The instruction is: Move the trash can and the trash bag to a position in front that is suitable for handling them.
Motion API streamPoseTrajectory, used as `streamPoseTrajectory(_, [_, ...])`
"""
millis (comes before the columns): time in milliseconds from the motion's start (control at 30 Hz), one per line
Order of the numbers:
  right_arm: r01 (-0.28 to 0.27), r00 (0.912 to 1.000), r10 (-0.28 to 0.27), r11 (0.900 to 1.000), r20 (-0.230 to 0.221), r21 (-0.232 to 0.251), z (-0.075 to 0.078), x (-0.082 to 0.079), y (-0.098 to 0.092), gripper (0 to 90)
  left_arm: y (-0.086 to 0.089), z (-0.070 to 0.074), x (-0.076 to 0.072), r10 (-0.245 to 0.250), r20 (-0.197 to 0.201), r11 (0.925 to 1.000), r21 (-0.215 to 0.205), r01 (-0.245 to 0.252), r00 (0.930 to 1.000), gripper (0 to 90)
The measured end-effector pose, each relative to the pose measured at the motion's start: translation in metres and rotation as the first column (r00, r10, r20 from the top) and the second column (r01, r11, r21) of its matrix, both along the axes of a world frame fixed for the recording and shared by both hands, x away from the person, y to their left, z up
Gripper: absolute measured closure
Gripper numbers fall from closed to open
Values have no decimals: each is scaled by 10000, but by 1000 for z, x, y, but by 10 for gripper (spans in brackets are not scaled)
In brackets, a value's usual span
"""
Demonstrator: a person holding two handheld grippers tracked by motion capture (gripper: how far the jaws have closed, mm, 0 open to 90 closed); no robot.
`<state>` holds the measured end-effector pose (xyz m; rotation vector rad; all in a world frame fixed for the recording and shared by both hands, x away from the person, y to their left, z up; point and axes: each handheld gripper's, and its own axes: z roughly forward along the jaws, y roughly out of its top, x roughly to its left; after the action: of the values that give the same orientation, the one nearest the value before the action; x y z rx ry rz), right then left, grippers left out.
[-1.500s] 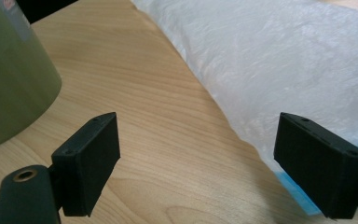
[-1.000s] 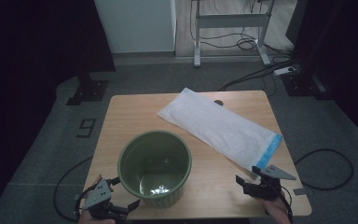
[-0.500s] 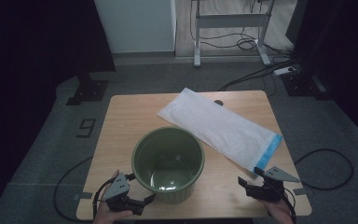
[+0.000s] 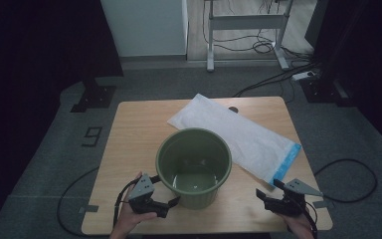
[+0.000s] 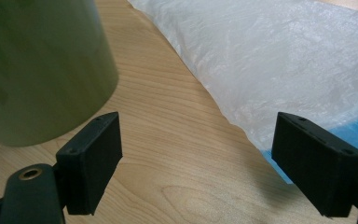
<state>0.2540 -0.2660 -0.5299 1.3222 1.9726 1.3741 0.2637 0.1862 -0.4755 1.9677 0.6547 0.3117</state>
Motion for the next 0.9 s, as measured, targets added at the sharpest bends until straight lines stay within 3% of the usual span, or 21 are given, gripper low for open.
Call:
streamPoseTrajectory(100, [77, 9999, -77, 10000, 129, -8, 2, -1, -2, 156, -6, 3, 4, -22, 75, 9998, 203, 21, 10000, 62])
streamPoseTrajectory(300, [216, 9996, -216, 9998, 158, 19, 3, -1, -7, 156, -15, 4, 15, -16, -145, 10000, -3, 16, 9999, 57])
streamPoseTrajectory(500, [379, 9991, -380, 9992, 188, 96, 4, -2, -12, 157, -18, 4, 17, 96, -151, 9999, -124, -98, 9998, 63])
streamPoseTrajectory(600, [479, 9986, -481, 9988, 206, 115, 4, -2, -14, 158, -14, 6, 9, 466, 42, 9989, -82, -466, 9989, 72])
streamPoseTrajectory(700, [457, 9987, -459, 9989, 235, 75, 5, -3, -14, 158, -5, 7, -1, 819, 210, 9963, 244, -824, 9964, 71])
streamPoseTrajectory(767, [432, 9988, -433, 9991, 213, 11, 4, -4, -12, 158, 4, 4, -9, 1148, 258, 9913, 614, -1162, 9931, 71])
streamPoseTrajectory(900, [433, 9988, -431, 9990, 210, -75, 5, -4, -9, 158, 15, 1, -17, 1495, 294, 9849, 834, -1515, 9883, 70])
